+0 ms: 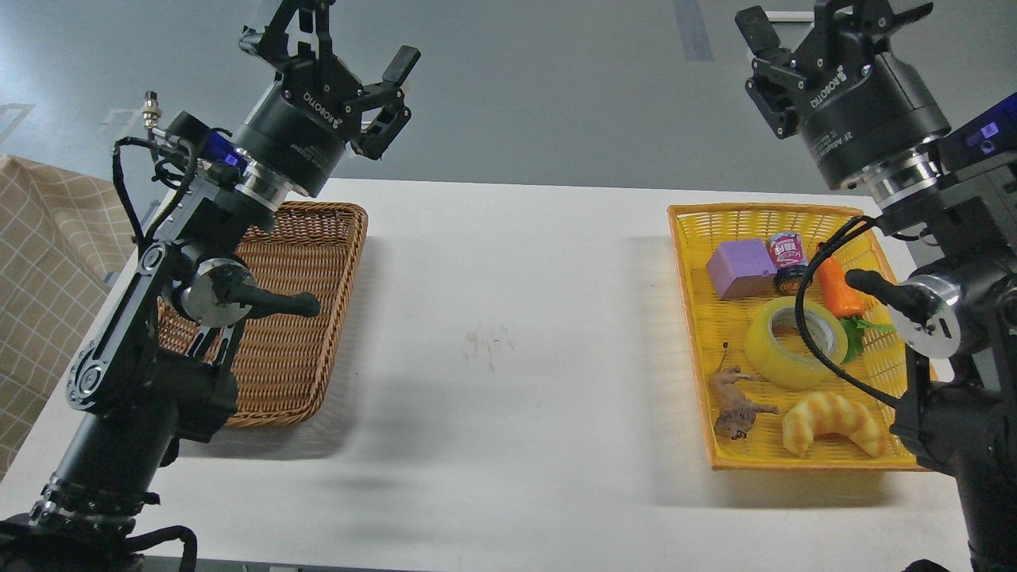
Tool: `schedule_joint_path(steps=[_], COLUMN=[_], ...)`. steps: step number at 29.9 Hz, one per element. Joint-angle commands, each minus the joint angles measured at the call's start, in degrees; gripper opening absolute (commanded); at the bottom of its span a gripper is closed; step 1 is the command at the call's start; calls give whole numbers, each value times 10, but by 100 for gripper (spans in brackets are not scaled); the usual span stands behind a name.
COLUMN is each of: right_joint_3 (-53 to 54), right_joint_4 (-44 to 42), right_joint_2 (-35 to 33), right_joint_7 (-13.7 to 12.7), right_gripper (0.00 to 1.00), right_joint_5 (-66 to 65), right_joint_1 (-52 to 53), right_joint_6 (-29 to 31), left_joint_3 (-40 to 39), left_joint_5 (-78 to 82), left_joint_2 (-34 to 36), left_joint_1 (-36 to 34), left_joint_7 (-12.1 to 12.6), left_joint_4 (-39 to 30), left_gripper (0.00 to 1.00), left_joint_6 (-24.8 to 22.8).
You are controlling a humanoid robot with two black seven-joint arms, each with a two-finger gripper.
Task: Place and transfer tape with both arms
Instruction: 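Move the right gripper down into the yellow basket toward the tape roll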
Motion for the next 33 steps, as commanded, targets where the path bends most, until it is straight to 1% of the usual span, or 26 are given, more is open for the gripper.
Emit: schedule_joint_path(steps=[1,2,4,8,10,12,13,16,19,21,24,27,33], right_joint_3=[-42,-53,-77,-87,-116,-122,-124,-125,-126,-129,-142,-155,-177], right_joint_4=[-2,-3,-4,-11,-23,-24,-27,-46,-61,-74,-85,-102,-147], right_joint_2=[-89,-113,-184,-249,-313,-351,-383,-433,-459,-478,-498,-496,-462], right_joint_7=[-6,-7,-8,-8,-4,-1,1,7,15,39,66,71,71], right_gripper=[100,100,100,100,100,100,100,100,100,100,100,100,100], right_joint_5=[-46,-51,-58,-74,-118,-132,-136,-137,-137,-138,-141,-160,-202], right_joint_1=[0,2,1,-8,-7,-3,0,9,9,0,0,0,-8], right_joint_6=[35,41,41,52,83,107,127,156,171,177,177,177,177], left_joint_3=[2,2,1,1,0,-1,-1,-2,-2,-1,-1,-1,-3], left_joint_5=[0,0,0,0,0,0,0,0,-1,0,0,0,0], left_joint_2=[18,21,29,33,33,33,34,48,51,50,50,51,56], left_joint_1=[0,-1,-2,0,3,5,6,6,4,3,4,4,6], left_joint_7=[1,1,1,0,0,0,1,1,1,1,2,2,2], left_joint_4=[0,0,0,0,0,0,-1,-3,-3,-3,-3,-4,-4], left_gripper=[98,98,98,98,98,98,98,98,98,98,98,98,98], left_joint_6=[-1,-1,-1,-1,0,0,0,-1,-1,-1,-1,-1,-1])
